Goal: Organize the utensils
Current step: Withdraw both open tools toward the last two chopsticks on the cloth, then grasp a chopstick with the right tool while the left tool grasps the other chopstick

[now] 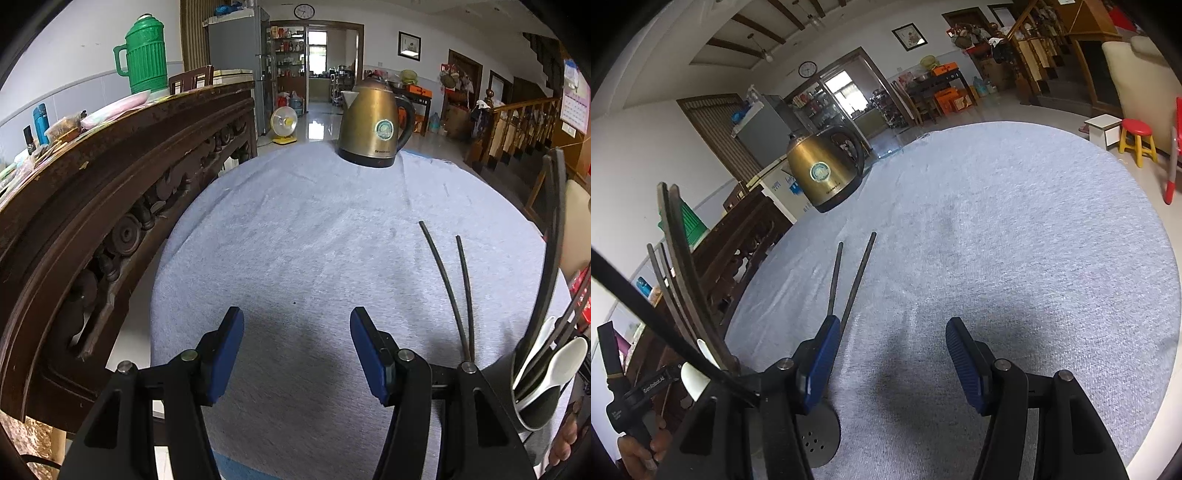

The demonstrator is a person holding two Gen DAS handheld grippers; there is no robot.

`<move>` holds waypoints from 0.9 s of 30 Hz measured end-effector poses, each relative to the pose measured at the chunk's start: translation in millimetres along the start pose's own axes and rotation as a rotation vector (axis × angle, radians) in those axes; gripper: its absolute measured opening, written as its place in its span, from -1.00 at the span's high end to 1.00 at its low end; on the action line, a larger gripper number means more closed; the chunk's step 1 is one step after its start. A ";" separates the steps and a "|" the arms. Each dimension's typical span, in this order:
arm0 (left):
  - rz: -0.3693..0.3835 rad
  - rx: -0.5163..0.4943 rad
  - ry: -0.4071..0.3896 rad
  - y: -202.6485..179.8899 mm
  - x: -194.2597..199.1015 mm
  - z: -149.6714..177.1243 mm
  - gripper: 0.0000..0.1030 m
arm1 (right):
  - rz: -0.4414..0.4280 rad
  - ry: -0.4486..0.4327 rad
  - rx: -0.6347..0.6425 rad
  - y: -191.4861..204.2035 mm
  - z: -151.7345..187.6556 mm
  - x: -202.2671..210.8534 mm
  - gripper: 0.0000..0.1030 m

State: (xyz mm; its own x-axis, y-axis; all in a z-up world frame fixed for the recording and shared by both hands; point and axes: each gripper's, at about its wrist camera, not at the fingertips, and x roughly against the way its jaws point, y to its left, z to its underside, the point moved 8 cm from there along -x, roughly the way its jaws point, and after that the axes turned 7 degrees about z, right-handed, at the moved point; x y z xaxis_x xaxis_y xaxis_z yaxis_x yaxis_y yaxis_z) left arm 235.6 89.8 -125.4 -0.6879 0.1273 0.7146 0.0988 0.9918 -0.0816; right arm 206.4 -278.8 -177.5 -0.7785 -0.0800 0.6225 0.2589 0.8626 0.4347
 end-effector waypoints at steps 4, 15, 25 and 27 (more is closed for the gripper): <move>-0.006 -0.004 0.013 2.3 -7.0 -0.8 -0.18 | 0.008 0.005 0.014 3.9 -3.5 -4.0 -0.22; 0.001 -0.081 0.041 -5.5 -33.3 -16.5 -0.18 | 0.018 0.060 0.072 20.3 -28.0 -33.9 -0.22; 0.079 -0.169 0.105 -35.8 -75.6 -40.7 -0.18 | 0.045 0.178 0.159 40.6 -62.9 -97.4 -0.22; 0.084 -0.180 0.118 -40.4 -83.0 -43.2 -0.18 | 0.049 0.203 0.176 45.9 -69.1 -114.3 -0.20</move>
State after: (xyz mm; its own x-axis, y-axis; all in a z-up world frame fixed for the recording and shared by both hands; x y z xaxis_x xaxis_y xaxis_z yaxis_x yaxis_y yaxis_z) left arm 319.8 38.5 -151.4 -0.5837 0.1963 0.7879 0.2861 0.9578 -0.0266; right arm 346.8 -264.6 -183.7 -0.6328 -0.1190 0.7651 0.1766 0.9399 0.2923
